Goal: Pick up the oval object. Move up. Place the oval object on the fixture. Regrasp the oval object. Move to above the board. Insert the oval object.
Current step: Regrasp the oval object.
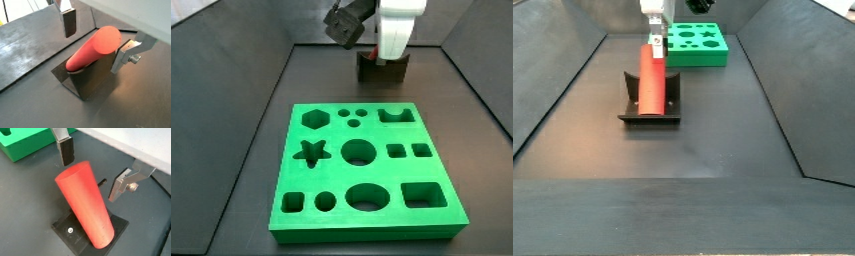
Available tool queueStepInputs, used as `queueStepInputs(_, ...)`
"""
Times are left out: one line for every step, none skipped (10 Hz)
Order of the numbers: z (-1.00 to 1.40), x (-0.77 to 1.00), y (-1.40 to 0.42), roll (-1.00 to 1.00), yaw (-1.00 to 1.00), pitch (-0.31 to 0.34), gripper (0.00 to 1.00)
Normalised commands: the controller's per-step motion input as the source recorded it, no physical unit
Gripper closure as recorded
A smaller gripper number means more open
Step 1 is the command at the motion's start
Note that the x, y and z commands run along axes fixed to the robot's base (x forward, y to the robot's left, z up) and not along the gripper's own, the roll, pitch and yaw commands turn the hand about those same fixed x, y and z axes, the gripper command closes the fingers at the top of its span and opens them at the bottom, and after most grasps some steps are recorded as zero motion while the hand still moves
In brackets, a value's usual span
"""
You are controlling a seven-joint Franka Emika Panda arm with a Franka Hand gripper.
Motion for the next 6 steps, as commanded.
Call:
queueStepInputs(-0.03,0.41,-0.02,0.11,0.01,0.143,0.00)
queueStepInputs(-0.03,0.38,-0.02,0.11,0.01,0.144,0.00)
queueStepInputs(-0.04,0.36,-0.02,0.11,0.01,0.144,0.00)
queueStepInputs(-0.04,0.33,-0.02,0.11,0.01,0.144,0.00)
queueStepInputs(-0.03,0.32,-0.02,0.11,0.01,0.141,0.00)
queueStepInputs(-0.03,0.28,-0.02,0.11,0.01,0.141,0.00)
